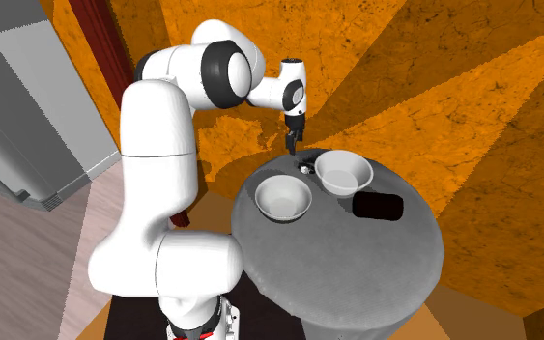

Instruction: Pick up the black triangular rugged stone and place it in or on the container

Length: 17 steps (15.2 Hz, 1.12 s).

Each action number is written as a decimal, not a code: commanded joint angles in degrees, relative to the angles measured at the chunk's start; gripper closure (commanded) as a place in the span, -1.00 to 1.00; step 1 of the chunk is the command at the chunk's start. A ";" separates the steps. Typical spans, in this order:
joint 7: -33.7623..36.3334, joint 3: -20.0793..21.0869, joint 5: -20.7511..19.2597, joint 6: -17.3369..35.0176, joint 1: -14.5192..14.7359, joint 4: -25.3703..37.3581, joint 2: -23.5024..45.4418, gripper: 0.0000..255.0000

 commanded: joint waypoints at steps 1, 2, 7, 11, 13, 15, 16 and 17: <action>-0.01 0.05 0.06 0.09 -0.03 0.08 0.15 -1.00; -0.01 0.05 0.06 0.09 -0.03 0.08 0.15 -1.00; -0.01 0.05 0.06 0.08 -0.03 0.07 0.14 1.00; -0.01 0.05 0.06 0.08 -0.03 0.07 0.14 1.00; -0.01 0.05 0.06 0.08 -0.03 0.07 0.14 1.00; -0.01 0.05 0.06 0.08 -0.03 0.07 0.14 1.00; -0.01 0.05 0.06 0.08 -0.03 0.07 0.14 1.00; -0.01 0.05 0.06 0.08 -0.03 0.07 0.14 -1.00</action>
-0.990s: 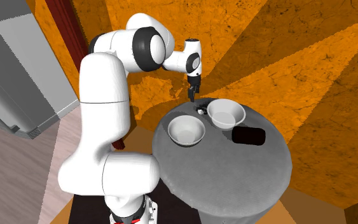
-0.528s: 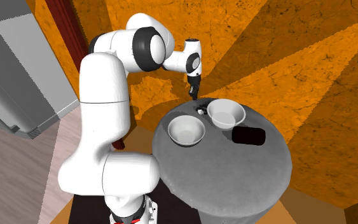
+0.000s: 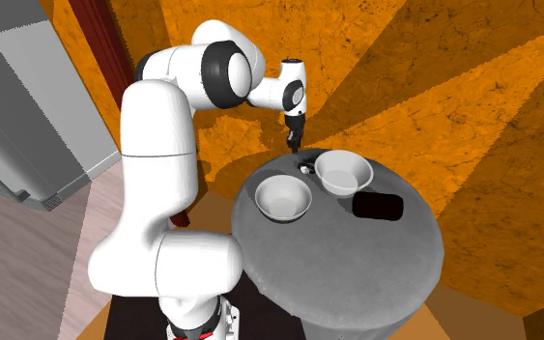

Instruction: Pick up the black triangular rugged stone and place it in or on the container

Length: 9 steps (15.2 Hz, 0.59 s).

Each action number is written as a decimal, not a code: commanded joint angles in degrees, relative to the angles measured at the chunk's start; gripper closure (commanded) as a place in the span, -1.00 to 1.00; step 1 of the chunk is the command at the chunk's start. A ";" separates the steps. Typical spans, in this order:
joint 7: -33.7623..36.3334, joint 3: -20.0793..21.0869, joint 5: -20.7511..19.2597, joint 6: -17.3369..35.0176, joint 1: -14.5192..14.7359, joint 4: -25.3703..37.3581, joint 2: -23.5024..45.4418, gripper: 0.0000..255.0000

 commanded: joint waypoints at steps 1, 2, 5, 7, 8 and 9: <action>1.12 -2.02 -2.59 7.32 2.20 -6.06 -2.65 -1.00; 2.72 -4.43 -5.50 14.57 4.56 -11.64 -4.80 -1.00; 10.56 -15.17 -15.86 34.97 13.47 -25.08 -7.36 -1.00; 9.42 -13.92 -14.29 35.92 12.05 -24.31 -5.70 -1.00; 9.06 -13.19 -13.79 36.36 11.21 -23.90 -4.93 -1.00; 8.75 -12.45 -13.36 36.79 10.37 -23.48 -4.16 -1.00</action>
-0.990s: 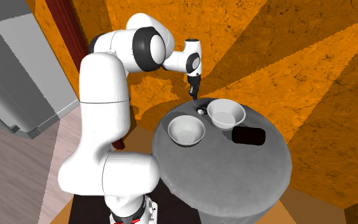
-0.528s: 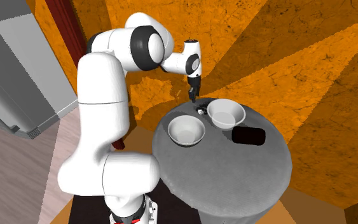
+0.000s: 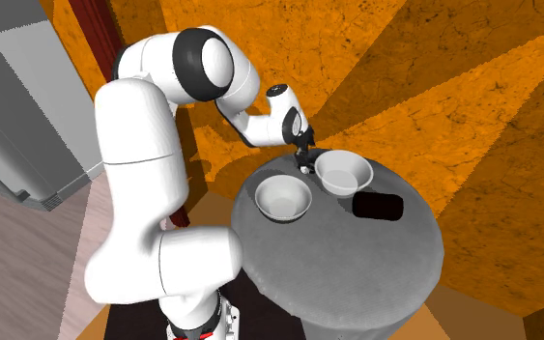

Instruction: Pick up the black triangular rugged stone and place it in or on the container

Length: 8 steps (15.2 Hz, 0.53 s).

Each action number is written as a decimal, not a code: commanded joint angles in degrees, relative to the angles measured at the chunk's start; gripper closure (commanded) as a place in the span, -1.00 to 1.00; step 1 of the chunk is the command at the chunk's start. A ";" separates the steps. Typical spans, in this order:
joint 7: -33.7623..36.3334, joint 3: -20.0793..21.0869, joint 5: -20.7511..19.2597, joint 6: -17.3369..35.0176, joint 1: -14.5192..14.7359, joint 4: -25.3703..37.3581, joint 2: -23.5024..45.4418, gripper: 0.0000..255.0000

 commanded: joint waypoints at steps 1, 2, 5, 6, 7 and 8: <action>-0.41 1.17 0.66 1.31 -1.38 0.63 1.49 -1.00; -0.68 1.87 1.02 1.72 -2.20 1.08 2.25 -1.00; -1.05 2.95 1.53 2.34 -3.46 1.82 3.44 -1.00; -1.05 2.95 1.53 2.34 -3.47 1.82 3.44 -1.00; -1.05 2.95 1.53 2.34 -3.46 1.82 3.44 -1.00; -1.05 2.95 1.53 2.34 -3.46 1.82 3.44 -1.00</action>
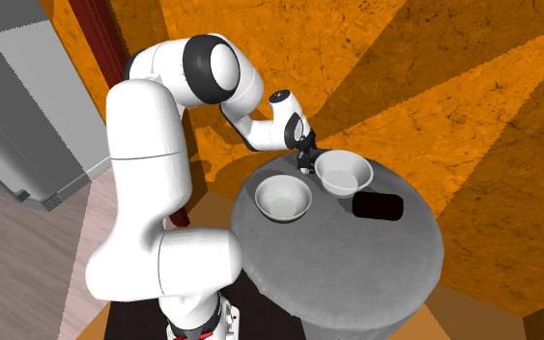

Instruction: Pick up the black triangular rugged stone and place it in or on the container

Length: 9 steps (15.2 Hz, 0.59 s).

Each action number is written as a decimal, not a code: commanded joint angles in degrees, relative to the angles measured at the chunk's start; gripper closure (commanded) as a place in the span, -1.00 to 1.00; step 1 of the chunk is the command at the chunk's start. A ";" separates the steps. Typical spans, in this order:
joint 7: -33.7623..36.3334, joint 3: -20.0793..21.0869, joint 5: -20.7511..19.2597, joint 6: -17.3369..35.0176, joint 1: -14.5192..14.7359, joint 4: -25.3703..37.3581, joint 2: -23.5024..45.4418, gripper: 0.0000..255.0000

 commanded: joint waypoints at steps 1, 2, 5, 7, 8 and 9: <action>-0.01 0.07 0.03 0.03 -0.06 0.01 0.08 -1.00; -0.01 0.07 0.03 0.03 -0.05 0.01 0.08 -1.00; -0.01 0.07 0.03 0.03 -0.06 0.01 0.09 1.00; -0.01 0.07 0.03 0.02 -0.05 0.03 0.08 1.00; -0.01 0.07 0.03 0.02 -0.06 0.03 0.09 1.00; -0.01 0.07 0.03 0.02 -0.06 0.03 0.09 1.00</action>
